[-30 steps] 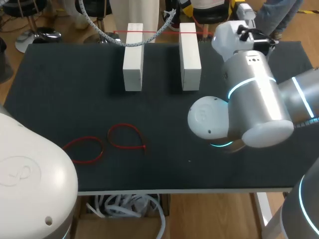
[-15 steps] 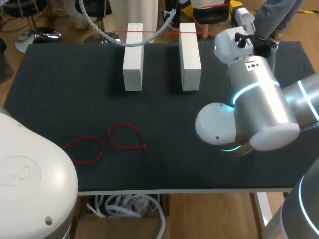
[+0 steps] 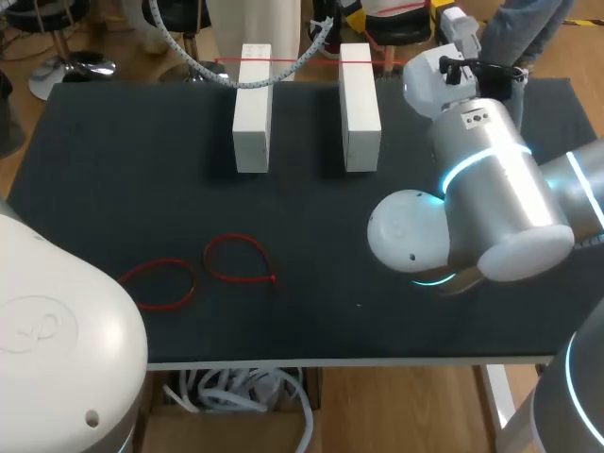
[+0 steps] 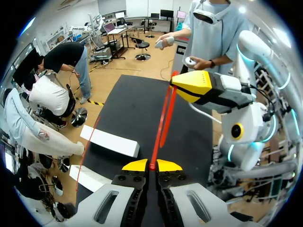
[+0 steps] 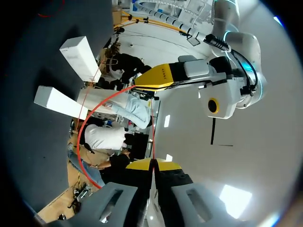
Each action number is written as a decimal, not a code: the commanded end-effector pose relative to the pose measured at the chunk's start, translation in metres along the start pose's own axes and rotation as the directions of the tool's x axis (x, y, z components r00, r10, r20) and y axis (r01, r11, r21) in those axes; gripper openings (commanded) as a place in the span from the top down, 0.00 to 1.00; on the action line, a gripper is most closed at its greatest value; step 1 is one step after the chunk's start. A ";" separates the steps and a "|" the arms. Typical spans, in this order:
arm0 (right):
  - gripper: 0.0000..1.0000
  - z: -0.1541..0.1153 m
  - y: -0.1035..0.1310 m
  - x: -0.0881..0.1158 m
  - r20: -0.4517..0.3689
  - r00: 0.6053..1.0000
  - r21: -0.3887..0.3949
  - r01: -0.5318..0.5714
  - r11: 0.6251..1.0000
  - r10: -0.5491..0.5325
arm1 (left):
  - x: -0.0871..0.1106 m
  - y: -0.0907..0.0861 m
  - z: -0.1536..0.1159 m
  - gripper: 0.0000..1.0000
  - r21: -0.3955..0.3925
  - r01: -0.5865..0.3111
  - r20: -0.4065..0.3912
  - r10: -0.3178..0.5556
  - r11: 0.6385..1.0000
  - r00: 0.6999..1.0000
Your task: Grab the tape and strap the tape.
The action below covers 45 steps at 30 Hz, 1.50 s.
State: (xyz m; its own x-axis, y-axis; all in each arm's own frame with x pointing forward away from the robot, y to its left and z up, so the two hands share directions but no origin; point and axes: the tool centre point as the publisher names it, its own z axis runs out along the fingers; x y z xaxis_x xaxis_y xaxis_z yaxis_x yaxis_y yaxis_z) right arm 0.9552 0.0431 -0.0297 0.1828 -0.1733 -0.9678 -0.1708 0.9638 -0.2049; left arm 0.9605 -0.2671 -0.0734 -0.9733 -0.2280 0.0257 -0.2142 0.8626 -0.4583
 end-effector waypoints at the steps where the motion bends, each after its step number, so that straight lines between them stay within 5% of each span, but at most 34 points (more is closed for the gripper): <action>1: 1.00 0.003 0.001 -0.005 -0.012 1.000 -0.007 0.014 1.000 -0.014 | 0.000 -0.001 0.000 1.00 -0.005 0.002 0.000 -0.002 1.000 1.000; 45: 1.00 0.006 0.032 0.005 -0.009 0.997 -0.021 0.081 0.996 -0.082 | 0.000 -0.001 0.000 1.00 -0.005 0.002 0.000 -0.002 1.000 1.000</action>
State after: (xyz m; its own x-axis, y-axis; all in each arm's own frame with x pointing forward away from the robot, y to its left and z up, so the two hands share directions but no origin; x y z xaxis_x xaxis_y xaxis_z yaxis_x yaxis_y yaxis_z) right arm 0.9567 0.0716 -0.0417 0.1913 -0.2495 -0.9493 -0.1810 0.9416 -0.2839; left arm 0.9606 -0.2669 -0.0735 -0.9733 -0.2282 0.0256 -0.2143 0.8628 -0.4579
